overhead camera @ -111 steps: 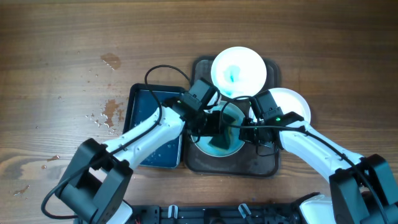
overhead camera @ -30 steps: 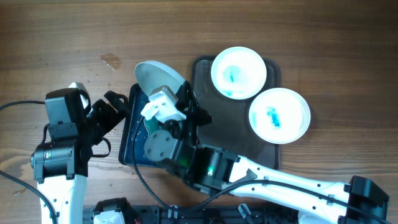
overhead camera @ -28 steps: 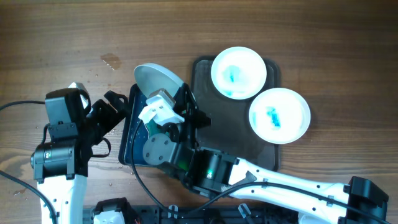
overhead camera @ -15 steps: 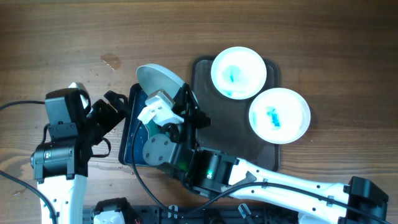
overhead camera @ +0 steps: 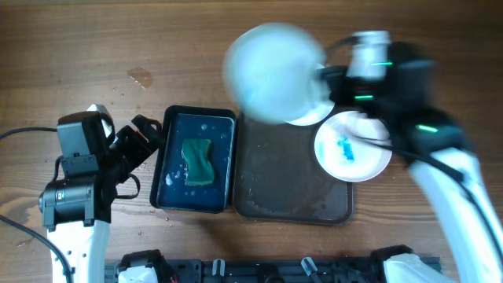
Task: Clean dirty plates on tray and stack at the side
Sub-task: 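Carry the plate right and set it on the table beside the tray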
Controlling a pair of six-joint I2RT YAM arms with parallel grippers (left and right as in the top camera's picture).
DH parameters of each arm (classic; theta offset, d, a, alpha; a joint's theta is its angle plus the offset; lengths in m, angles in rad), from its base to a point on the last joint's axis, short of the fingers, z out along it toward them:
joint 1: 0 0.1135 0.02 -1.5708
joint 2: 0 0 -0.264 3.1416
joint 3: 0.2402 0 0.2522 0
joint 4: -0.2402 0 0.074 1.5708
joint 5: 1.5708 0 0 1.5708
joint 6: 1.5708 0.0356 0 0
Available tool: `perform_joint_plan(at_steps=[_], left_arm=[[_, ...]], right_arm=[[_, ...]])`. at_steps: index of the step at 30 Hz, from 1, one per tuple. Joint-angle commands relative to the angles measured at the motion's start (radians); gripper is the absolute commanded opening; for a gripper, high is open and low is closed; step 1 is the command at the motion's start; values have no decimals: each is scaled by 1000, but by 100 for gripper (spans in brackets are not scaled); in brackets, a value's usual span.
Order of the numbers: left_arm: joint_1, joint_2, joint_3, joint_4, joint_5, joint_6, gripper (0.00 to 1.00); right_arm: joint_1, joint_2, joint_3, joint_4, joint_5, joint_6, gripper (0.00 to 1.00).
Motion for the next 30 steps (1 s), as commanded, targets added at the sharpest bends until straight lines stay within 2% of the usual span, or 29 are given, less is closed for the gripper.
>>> perform_joint_plan(at_steps=[1, 4, 5, 7, 12, 15, 20, 22, 25, 26, 27, 30], left_arm=[[6, 0, 15, 2, 15, 5, 100], [6, 0, 15, 2, 15, 5, 100], [6, 0, 15, 2, 15, 5, 100], [6, 0, 15, 2, 15, 5, 100], [6, 0, 15, 2, 15, 5, 100], [6, 0, 15, 2, 15, 5, 100], [6, 0, 15, 2, 15, 5, 100], [6, 0, 15, 2, 15, 5, 100], [6, 0, 15, 2, 15, 5, 100], [6, 0, 15, 2, 15, 5, 100], [6, 0, 15, 2, 15, 5, 100], [6, 0, 15, 2, 15, 5, 100]], right_arm=[[-357, -50, 10, -175, -49, 13, 4], [-689, 58, 8, -287, 174, 1, 4], [-764, 131, 8, -282, 254, 1, 4], [-818, 257, 8, -246, 322, -1, 4], [-818, 503, 8, -187, 446, -160, 4], [-786, 578, -11, -193, 486, -213, 4], [-648, 586, -87, -196, 511, -214, 4], [-585, 586, -93, -235, 563, -209, 4], [-547, 577, -93, -337, 658, -127, 4], [-547, 561, -93, -357, 657, -127, 6], [-547, 529, -93, -375, 656, -127, 12], [-547, 399, -92, -365, 533, -150, 36]])
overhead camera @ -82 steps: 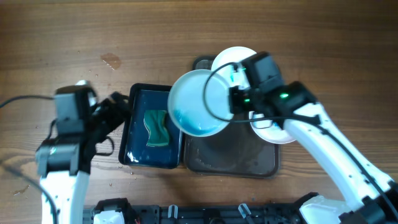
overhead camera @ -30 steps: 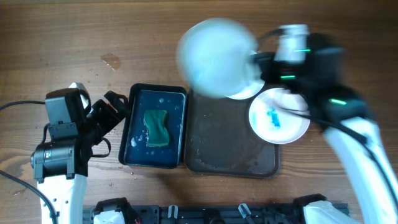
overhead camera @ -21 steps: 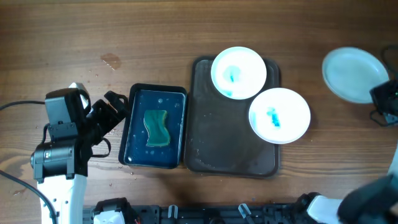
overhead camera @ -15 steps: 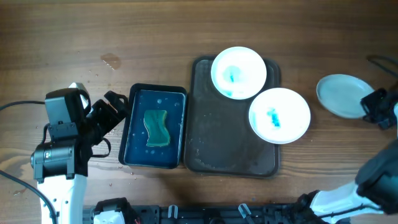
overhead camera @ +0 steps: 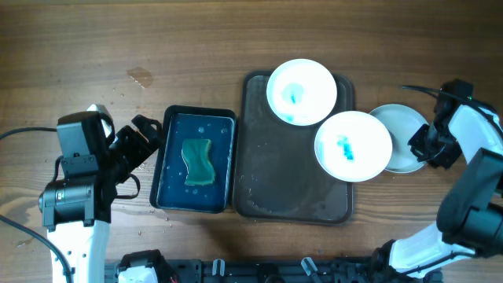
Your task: Clean dirty plates on tray and stack at the side
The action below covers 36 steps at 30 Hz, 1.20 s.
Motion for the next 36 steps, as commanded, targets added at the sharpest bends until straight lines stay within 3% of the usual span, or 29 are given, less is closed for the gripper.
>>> perform_joint_plan(at_steps=[1, 2, 5, 10, 13, 14, 16, 17, 18, 24, 29, 33, 36], left_arm=[[5, 0, 15, 2, 11, 5, 100], [5, 0, 15, 2, 11, 5, 100], [5, 0, 15, 2, 11, 5, 100], [5, 0, 15, 2, 11, 5, 100], [5, 0, 15, 2, 11, 5, 100], [5, 0, 15, 2, 11, 5, 100], [5, 0, 15, 2, 11, 5, 100], [5, 0, 15, 2, 11, 5, 100], [5, 0, 15, 2, 11, 5, 100], [5, 0, 15, 2, 11, 5, 100], [5, 0, 15, 2, 11, 5, 100], [5, 0, 15, 2, 11, 5, 100], [5, 0, 15, 3, 12, 4, 100]], right_arm=[[2, -202, -3, 40, -177, -71, 44], [2, -276, -3, 63, -319, -134, 49], [3, -345, -4, 45, -613, -275, 49], [31, -254, -117, 92, -566, -266, 50], [31, -198, -127, 134, -494, -182, 50], [34, -182, -142, 167, -507, -182, 46], [42, -166, -180, 205, -506, -182, 30], [42, -163, -196, 214, -499, -172, 11], [42, -166, -196, 215, -500, -164, 6], [57, -356, -184, 125, -502, -167, 4], [291, -494, -191, 4, -507, -169, 4], [550, -424, -290, 147, -467, 25, 4], [630, -326, -367, 281, -462, 64, 4]])
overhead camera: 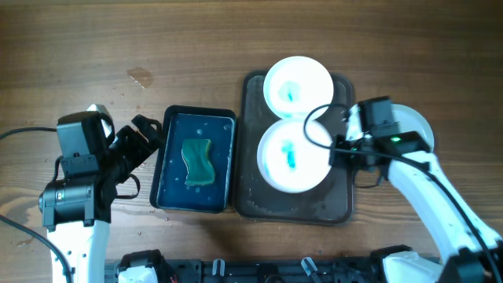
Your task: Clean dirty plates on tray and stack at the side
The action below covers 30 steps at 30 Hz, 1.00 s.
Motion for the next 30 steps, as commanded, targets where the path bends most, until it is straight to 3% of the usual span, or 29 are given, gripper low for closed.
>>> perform_joint_plan(at_steps=[1, 2, 4, 8, 10, 12, 14, 16, 19, 21, 25, 26, 28, 30], left_arm=[[5, 0, 15, 16, 12, 2, 100], [5, 0, 15, 51, 37, 0, 100], [5, 0, 15, 56, 74, 1, 100], [-30, 23, 15, 23, 167, 7, 99], [-114, 84, 13, -8, 139, 51, 84], [-293, 235, 13, -69, -55, 55, 77], [-400, 373, 13, -71, -131, 38, 62], [-455, 538, 13, -64, -140, -34, 39], [-460, 757, 13, 4, -139, -79, 30], [-460, 836, 13, 73, -139, -78, 4], [-460, 784, 61, 27, -108, -78, 4], [-458, 732, 101, -29, -113, -75, 11], [-443, 642, 127, -60, -180, -74, 44], [-429, 610, 127, -55, -275, -74, 46]], right_arm=[[45, 106, -53, 58, 43, 79, 4], [41, 133, -53, 66, 107, 101, 11], [19, 123, -34, 58, 116, 79, 15], [-5, 2, 82, 1, 31, -170, 25], [-5, -69, 95, -16, -23, -185, 26], [-4, -86, 95, -39, -37, -179, 26], [-4, -85, 95, -42, -36, -176, 27], [-4, -84, 95, -42, -36, -175, 27], [-4, -84, 95, -43, -35, -158, 27], [-4, -84, 95, -43, -29, -158, 27], [-4, -84, 95, -48, -29, -158, 27], [-4, -84, 95, -50, -29, -158, 27], [-4, -84, 95, -51, -29, -157, 27], [-4, -84, 95, -51, -29, -158, 27]])
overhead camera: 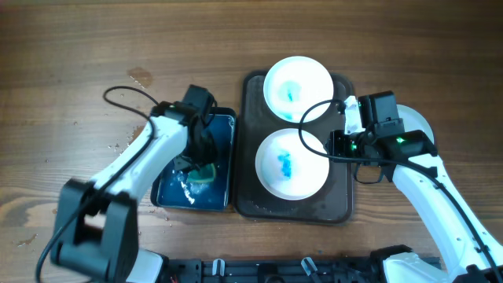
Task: Clean dirty plates on tray and stack at the side
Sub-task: 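Grasp the sponge in the water tray with the left gripper and lift it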
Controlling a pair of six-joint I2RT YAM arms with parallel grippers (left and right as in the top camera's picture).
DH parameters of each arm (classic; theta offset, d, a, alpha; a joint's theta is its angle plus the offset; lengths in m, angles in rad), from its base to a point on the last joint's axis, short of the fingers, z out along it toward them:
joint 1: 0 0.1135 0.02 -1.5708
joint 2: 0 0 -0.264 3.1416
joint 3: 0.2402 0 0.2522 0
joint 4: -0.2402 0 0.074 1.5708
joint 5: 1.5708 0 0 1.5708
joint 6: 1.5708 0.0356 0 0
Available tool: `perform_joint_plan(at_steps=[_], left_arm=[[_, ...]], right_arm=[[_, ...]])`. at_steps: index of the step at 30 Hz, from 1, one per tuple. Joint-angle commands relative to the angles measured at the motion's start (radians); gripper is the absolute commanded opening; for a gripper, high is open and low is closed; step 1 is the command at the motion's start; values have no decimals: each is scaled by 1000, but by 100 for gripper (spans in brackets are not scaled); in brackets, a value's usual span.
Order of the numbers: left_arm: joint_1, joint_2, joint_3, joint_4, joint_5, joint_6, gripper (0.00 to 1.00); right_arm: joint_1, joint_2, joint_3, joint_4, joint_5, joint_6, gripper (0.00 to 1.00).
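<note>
Two white plates smeared with blue lie on the dark tray (259, 200): one at its far end (297, 89), one in the middle (292, 163). My right gripper (334, 145) sits at the right rim of the middle plate and seems shut on it, though the wrist hides its fingers. A clean white plate (422, 123) rests on the table to the right, mostly under my right arm. My left gripper (201, 159) is down in the blue water basin (189, 207), right over the green sponge (204, 174). Its jaws are too dark to read.
A small wet patch (140, 76) marks the wood at the far left. White flecks of splashed water (182, 182) float in the basin beside the sponge. A black cable (126, 93) loops off the left arm over the table.
My left arm has moved from its rest at the left edge into the basin, onto the sponge. The right gripper stays at the middle plate's rim; that plate sits slightly nearer the tray's front.
First my right gripper carried a plate, blurred, over the tray's far end. Then that plate lay on the table at the right, two stained plates remaining. Then the right gripper had pulled the nearer stained plate to the tray's middle. Now the left gripper is at the sponge.
</note>
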Motion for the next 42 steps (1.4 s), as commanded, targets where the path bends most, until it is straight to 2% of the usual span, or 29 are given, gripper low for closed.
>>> perform_joint_plan(at_steps=[1, 4, 5, 7, 8, 10, 13, 16, 17, 19, 22, 25, 27, 31, 34, 38, 40, 42], left_arm=[[24, -68, 23, 13, -174, -2, 45], [23, -20, -50, 155, -182, 10, 43], [23, 27, -98, 264, -177, 51, 34], [23, 88, -121, 295, -174, 51, 11], [23, 110, -121, 297, -174, 68, 4], [23, 114, -113, 284, -174, 122, 4], [24, 68, -27, 162, -165, 134, 5], [24, -14, 48, 76, -104, 134, 41], [24, -27, 48, 63, -95, 127, 48], [24, -22, 42, 8, -91, 111, 51], [23, -21, -26, 7, -69, 68, 49], [23, -21, -158, 159, -29, 43, 35], [23, -21, -231, 267, 23, 43, 4], [28, -32, -224, 222, 28, 78, 4], [33, -91, -106, 86, 32, 159, 4], [20, -178, 80, -47, 32, 258, 4], [8, -199, 135, -64, 50, 257, 4], [-9, -201, 142, -33, 150, 219, 4]], right_arm=[[0, -6, 12, -3, -9, 2, 27], [0, -6, 12, -2, -10, 2, 27], [0, -6, 12, -3, -10, 2, 27], [0, -6, 12, -3, -10, 11, 27], [0, -6, 12, -4, -9, 30, 26], [0, -6, 12, -3, -10, 32, 26], [0, -6, 12, -6, -10, 33, 26], [0, -6, 12, -18, -9, 32, 26], [0, -6, 12, -27, -8, 32, 27], [0, -6, 12, -48, 33, 32, 31], [0, 1, 11, -56, 98, 37, 37], [0, 58, 11, -54, 97, 55, 40], [0, 95, 11, -45, 69, 51, 40], [-4, 134, 11, -20, 43, 51, 40], [-72, 135, 11, 6, -27, 24, 46], [-137, 190, 10, 15, -142, -54, 47], [-100, 258, 10, -2, -158, -55, 39], [-43, 345, 10, 30, -119, -48, 29]])
